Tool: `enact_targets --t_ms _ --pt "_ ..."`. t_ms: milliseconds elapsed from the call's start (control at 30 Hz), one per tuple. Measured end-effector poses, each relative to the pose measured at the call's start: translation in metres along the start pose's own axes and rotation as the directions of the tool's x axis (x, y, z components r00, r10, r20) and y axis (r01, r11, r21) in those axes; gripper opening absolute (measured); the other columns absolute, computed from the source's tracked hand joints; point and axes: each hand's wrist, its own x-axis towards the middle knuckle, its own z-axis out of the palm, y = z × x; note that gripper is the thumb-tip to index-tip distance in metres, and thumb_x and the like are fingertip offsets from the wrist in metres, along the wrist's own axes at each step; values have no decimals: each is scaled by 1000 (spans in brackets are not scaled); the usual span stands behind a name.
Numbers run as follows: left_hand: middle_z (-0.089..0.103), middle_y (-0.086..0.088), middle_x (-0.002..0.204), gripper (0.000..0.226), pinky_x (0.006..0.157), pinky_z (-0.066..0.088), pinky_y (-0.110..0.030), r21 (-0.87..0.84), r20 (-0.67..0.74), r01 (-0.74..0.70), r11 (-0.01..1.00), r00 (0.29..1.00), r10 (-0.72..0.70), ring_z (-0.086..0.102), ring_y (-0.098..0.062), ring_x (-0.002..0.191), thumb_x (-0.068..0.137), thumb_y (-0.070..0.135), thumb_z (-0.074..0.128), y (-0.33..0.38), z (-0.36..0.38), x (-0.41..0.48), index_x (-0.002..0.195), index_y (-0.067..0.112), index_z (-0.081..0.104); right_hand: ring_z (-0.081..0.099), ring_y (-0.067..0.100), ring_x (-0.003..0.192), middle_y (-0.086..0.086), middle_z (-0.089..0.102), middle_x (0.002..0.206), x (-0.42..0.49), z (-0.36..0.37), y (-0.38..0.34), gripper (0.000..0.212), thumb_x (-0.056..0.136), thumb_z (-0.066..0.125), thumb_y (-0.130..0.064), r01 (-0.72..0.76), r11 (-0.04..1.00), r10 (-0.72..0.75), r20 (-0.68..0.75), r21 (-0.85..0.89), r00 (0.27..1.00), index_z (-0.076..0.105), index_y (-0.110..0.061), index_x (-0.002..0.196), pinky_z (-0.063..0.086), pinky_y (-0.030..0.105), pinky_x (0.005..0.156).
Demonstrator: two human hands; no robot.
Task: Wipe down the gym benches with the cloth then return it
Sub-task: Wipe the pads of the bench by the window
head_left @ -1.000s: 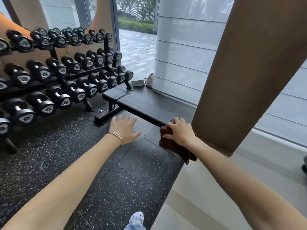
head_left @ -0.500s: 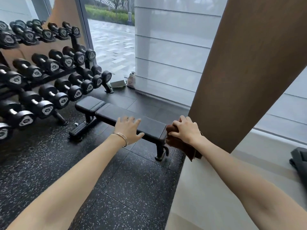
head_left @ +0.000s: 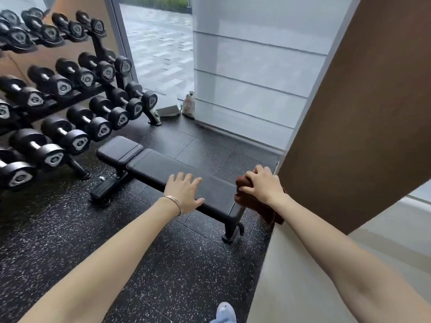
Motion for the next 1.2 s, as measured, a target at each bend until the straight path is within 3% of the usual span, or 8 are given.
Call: enact_targets --t_ms 167,400,633,967,1200 --pt "40 -6 141 71 104 31 -41 -33 25 6 999 1000 -5 36 -28 128 86 59 42 -2 12 83 144 22 26 41 28 111 7 45 115 83 11 23 42 87 55 -53 30 999 -30 44 14 999 54 -22 115 43 44 83" --pt "38 -6 142 71 106 29 -43 -82 184 -80 993 978 94 35 -28 129 85 58 43 2 84 162 143 22 26 40 29 113 8 44 118 159 69 43 43 89 53 -53 -7 1000 6 164 7 986 52 -21 118 44 46 86" --pt "38 -7 141 70 107 28 -43 -117 226 -235 965 940 256 34 -29 129 84 56 46 -25 142 263 142 21 28 40 28 112 7 44 116 224 139 44 42 87 53 -54 -174 984 156 244 50 957 53 -24 117 44 44 84" --pt "34 -7 144 70 111 26 -43 -107 356 -444 890 818 451 30 -30 133 87 54 45 -56 265 354 144 18 25 40 27 110 7 44 115 279 266 30 43 87 53 -55 -401 904 322 380 148 867 53 -25 118 45 45 87" --pt "27 -8 148 71 111 24 -42 -144 386 -414 899 813 436 24 -29 136 87 52 47 -39 381 396 144 18 23 38 26 110 6 43 117 315 389 50 39 88 53 -53 -469 873 397 363 134 843 54 -27 116 43 43 84"
